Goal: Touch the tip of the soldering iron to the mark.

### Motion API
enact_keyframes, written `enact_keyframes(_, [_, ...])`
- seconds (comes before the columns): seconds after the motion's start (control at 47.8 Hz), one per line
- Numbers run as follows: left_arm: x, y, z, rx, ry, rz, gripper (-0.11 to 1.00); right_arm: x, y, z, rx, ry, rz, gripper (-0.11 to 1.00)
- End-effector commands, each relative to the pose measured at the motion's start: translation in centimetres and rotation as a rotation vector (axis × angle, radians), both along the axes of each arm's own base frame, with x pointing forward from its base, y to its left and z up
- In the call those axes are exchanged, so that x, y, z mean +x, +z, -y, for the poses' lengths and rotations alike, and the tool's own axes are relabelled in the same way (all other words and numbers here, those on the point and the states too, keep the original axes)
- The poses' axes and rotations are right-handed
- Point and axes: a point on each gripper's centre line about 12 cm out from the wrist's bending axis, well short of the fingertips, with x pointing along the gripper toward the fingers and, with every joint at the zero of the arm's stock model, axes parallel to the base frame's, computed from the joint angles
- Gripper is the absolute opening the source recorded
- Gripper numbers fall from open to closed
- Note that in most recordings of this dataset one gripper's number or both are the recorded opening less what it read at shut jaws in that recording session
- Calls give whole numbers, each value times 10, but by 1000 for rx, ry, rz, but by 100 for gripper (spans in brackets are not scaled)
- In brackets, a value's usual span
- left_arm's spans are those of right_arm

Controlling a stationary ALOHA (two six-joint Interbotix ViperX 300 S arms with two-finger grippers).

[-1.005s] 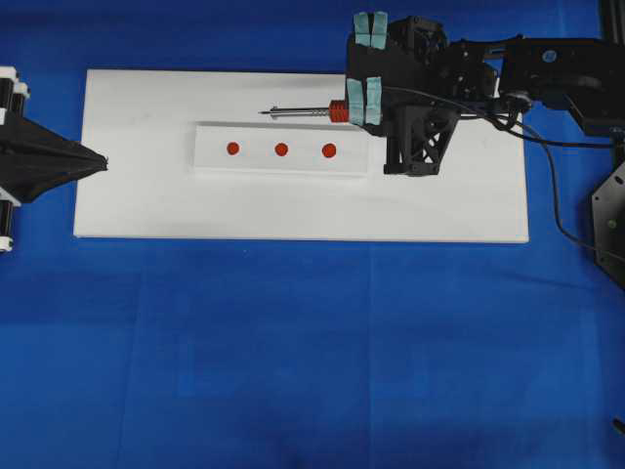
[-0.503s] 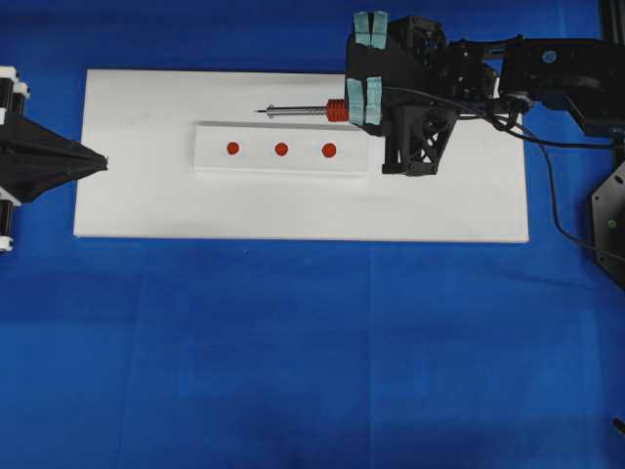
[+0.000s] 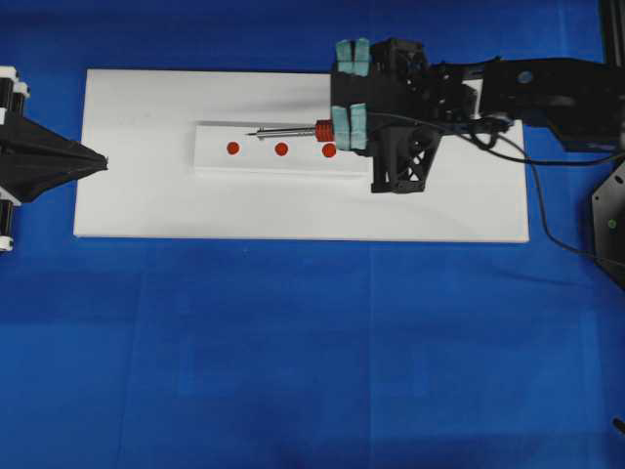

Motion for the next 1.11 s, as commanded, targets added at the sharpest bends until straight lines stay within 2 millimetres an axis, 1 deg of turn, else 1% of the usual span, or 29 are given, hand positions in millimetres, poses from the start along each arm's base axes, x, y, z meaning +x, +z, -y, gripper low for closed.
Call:
enact_keyframes(0.0, [2, 5, 0, 1, -2, 15, 0, 10, 9, 3, -4, -6, 38, 6])
enact_keyframes(0.188, [2, 4, 0, 3, -2, 14, 0, 22, -1, 1, -5, 7, 40, 6])
enact_keyframes(0.461, [2, 4, 0, 8, -1, 14, 0, 29, -21, -2, 4, 16, 15, 6])
enact_keyframes(0.67, [2, 4, 0, 8, -1, 14, 0, 30, -24, -2, 7, 14, 9, 6])
enact_keyframes(1.089, [2, 4, 0, 6, -2, 12, 0, 30, -25, 0, 12, 3, 7, 6])
